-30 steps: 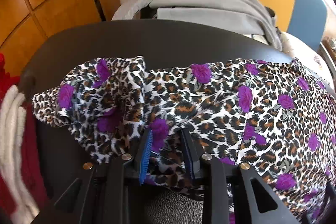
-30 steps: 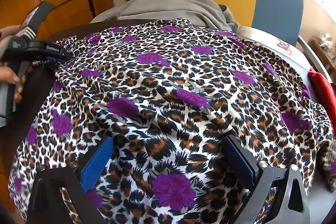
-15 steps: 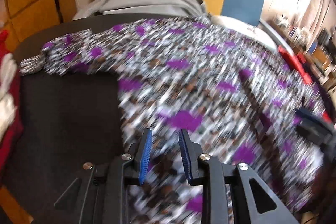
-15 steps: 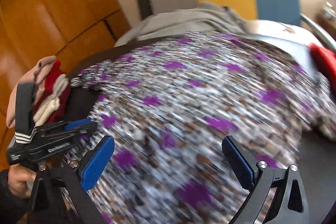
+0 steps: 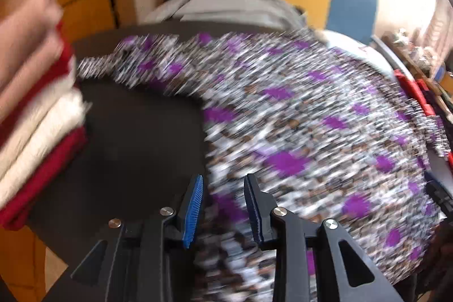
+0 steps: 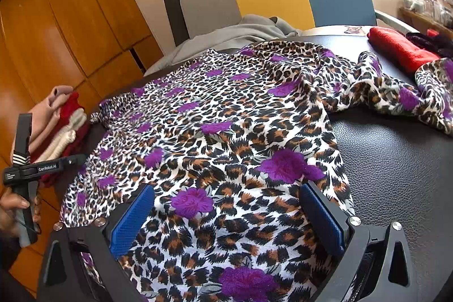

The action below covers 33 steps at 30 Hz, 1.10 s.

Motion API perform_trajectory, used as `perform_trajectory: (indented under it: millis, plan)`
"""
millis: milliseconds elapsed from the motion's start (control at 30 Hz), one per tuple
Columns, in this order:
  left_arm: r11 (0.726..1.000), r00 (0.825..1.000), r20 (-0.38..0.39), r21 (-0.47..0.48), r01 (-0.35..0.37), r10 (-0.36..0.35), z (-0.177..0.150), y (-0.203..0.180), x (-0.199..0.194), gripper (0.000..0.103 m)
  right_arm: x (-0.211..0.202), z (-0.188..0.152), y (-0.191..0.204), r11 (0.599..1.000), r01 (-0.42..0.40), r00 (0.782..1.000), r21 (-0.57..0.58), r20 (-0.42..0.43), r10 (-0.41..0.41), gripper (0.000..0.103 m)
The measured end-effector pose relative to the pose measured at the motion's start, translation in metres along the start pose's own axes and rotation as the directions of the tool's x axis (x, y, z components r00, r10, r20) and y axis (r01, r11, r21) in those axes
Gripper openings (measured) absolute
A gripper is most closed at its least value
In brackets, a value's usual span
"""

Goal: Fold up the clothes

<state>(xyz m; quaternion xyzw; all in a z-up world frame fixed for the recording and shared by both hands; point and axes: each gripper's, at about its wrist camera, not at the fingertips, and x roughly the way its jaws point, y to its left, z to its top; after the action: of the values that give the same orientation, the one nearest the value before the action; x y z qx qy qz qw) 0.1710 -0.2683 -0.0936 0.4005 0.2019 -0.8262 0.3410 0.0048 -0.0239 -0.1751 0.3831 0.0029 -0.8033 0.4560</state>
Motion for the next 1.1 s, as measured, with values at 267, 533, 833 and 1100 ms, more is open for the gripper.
perform_trajectory:
  millis: [267, 533, 833, 1100]
  plan:
    - [0.976, 0.99, -0.022, 0.167, 0.141, -0.139, 0.026, -0.079, 0.048, 0.039, -0.01, 0.009, -0.015, 0.993, -0.09, 0.995, 0.079, -0.035, 0.093, 0.097]
    - [0.971, 0.978, 0.047, 0.142, 0.194, -0.203, 0.006, -0.065, 0.066, 0.048, -0.095, 0.041, -0.132, 0.904, 0.277, 0.941, 0.325, 0.096, -0.323, 0.099]
    - [0.969, 0.973, 0.064, 0.127, 0.214, -0.223, 0.004, -0.067, 0.072, 0.057, -0.111, 0.072, -0.269, 0.658, 0.555, 0.79, 0.509, -0.074, -0.609, 0.089]
    - [0.97, 0.972, 0.07, 0.117, 0.214, -0.223, 0.002, -0.066, 0.072, 0.057, -0.08, 0.083, -0.263, 0.71, 0.589, 0.799, 0.386, -0.15, -0.582, 0.011]
